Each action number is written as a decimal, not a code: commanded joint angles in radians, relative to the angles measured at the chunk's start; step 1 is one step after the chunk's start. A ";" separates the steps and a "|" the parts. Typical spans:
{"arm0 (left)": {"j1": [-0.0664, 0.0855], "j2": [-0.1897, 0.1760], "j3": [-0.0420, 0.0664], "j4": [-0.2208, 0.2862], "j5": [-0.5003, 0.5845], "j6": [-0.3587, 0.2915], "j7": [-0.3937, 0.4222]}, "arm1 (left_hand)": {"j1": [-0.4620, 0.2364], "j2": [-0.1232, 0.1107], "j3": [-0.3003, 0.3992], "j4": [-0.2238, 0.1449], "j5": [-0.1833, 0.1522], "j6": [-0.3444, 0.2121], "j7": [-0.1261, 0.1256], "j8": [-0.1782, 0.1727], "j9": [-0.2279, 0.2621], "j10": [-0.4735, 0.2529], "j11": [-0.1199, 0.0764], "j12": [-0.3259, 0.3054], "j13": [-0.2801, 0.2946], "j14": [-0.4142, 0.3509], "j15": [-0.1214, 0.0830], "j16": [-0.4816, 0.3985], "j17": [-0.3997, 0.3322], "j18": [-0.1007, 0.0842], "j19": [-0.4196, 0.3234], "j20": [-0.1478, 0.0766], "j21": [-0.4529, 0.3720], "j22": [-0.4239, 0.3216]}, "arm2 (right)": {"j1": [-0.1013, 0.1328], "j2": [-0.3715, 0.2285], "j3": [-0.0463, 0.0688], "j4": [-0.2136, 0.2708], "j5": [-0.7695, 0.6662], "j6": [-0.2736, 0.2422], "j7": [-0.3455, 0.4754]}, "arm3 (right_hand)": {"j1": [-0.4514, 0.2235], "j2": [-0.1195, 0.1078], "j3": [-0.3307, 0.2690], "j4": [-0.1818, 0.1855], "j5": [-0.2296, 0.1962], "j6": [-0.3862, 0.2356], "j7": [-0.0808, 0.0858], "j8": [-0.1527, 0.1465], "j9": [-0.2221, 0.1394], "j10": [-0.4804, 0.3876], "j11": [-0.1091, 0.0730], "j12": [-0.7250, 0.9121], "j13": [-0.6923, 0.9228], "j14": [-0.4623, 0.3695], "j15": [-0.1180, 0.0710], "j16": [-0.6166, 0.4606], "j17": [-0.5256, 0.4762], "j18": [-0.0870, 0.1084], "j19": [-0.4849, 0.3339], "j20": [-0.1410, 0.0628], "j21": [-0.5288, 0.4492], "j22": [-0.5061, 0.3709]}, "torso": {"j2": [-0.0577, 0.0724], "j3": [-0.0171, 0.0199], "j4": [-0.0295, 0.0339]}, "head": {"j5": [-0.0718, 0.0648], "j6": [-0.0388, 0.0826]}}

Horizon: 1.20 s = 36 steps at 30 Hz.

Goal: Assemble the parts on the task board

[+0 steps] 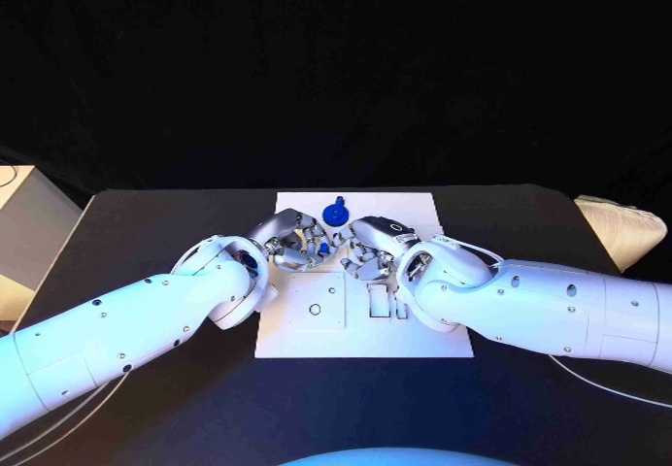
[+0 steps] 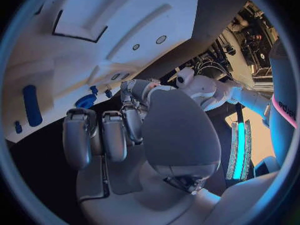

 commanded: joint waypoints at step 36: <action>0.000 0.034 0.000 -0.052 -0.166 -0.017 0.004 | 0.004 0.007 0.001 -0.001 0.003 0.005 0.001 0.004 0.000 0.005 0.002 -0.001 0.002 0.013 0.002 0.009 0.014 -0.013 0.005 0.002 0.004 0.009 | 0.030 -0.134 0.029 0.061 -0.038 -0.111 -0.083 | -0.023 -0.002 0.002 -0.006 -0.006 0.000 0.009 -0.009 -0.002 0.005 0.004 0.002 0.033 0.078 0.007 0.002 0.146 -0.012 0.081 0.003 0.002 0.203 | 0.001 0.0024 -0.0029 | 0.007 0.008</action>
